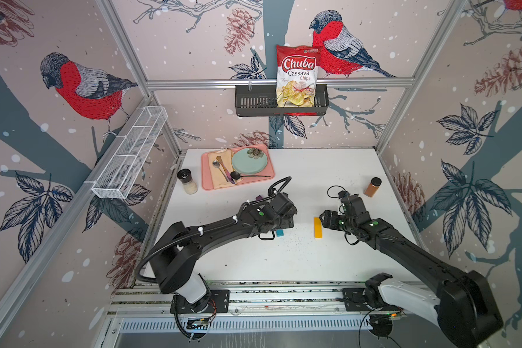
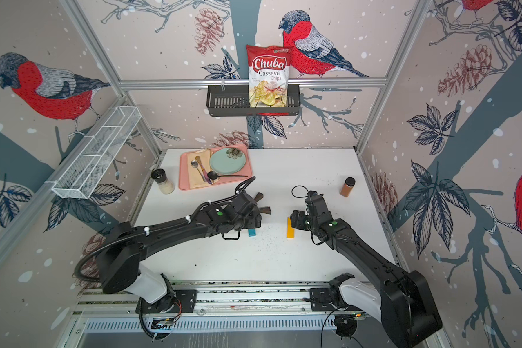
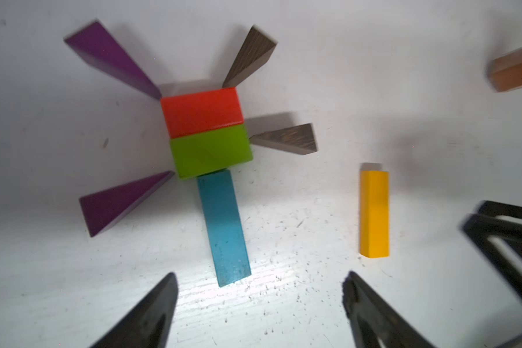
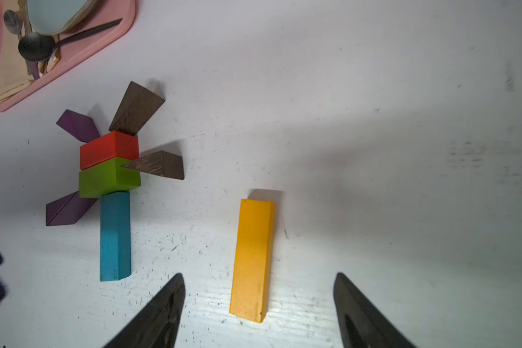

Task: Assemble a small pinwheel with building blocks
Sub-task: Assemble the building block at the center of the board, then pick up the building block from the center of the board.

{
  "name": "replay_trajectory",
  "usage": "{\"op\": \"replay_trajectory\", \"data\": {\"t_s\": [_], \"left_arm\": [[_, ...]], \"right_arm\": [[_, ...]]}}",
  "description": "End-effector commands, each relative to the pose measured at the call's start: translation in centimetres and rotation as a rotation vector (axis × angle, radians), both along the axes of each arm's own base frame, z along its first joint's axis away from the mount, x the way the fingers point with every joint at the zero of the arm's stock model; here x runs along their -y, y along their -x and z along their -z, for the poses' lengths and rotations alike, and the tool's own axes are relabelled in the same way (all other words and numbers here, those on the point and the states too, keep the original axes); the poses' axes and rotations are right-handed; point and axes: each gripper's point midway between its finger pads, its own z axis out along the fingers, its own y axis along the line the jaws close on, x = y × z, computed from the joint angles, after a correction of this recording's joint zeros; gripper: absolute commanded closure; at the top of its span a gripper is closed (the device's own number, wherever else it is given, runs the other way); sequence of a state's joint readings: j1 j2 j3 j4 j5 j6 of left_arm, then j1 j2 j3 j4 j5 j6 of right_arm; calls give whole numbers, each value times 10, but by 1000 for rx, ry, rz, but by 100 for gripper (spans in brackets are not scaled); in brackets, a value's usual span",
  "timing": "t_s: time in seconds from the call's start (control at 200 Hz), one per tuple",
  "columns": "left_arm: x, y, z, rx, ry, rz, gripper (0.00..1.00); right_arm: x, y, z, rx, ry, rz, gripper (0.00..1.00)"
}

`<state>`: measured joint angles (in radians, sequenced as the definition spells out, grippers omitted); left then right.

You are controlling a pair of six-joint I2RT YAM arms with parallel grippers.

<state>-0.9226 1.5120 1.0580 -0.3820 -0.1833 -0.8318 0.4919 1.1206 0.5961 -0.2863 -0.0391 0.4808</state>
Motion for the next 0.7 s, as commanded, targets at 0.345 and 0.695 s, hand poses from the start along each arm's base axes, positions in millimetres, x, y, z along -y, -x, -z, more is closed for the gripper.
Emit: {"op": "replay_trajectory", "data": {"t_s": [0.345,0.695], "left_arm": [[-71,27,-97,478,120,181,3],[-77,37,-111,529,189,198,3]], "right_arm": [[-17,-5,48,-85,191,47,34],[-20,-2,71,-132,264,30,50]]}}
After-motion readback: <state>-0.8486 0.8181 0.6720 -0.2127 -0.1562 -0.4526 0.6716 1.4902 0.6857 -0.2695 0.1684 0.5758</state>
